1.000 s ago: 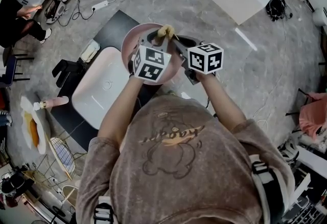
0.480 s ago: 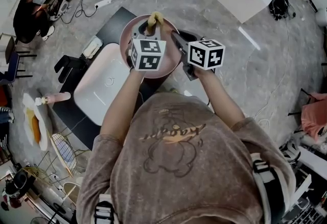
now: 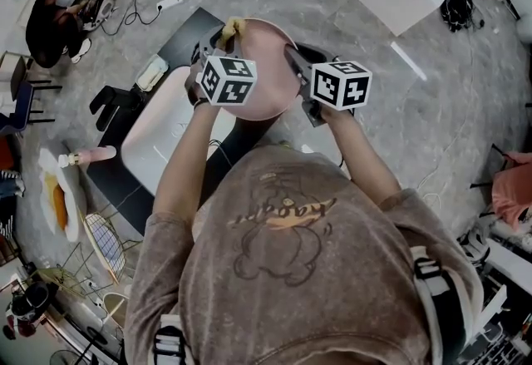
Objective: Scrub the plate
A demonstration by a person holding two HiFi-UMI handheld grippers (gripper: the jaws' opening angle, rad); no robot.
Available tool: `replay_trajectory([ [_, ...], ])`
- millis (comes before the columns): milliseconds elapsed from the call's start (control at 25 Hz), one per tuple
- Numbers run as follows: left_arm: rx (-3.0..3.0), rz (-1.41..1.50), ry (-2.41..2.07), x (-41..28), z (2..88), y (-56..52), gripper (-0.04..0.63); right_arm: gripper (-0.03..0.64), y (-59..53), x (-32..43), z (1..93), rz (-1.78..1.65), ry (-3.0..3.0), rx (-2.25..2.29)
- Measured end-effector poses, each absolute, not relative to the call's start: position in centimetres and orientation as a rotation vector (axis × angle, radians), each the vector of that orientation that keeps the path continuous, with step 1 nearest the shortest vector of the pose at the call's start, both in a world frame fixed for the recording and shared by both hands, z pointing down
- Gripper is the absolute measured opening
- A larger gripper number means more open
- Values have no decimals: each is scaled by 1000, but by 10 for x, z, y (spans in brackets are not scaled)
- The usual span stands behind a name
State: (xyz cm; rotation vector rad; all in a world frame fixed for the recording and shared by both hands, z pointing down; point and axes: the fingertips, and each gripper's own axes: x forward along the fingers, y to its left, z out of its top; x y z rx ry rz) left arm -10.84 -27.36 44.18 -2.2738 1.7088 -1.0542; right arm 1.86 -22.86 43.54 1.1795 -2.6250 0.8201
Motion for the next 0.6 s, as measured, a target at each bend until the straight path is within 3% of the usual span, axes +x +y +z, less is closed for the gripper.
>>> replay_trajectory([
  [600,-2368,-1395,1449,-116,497,-239,75,52,-243,36,417,749,-2650,1275],
])
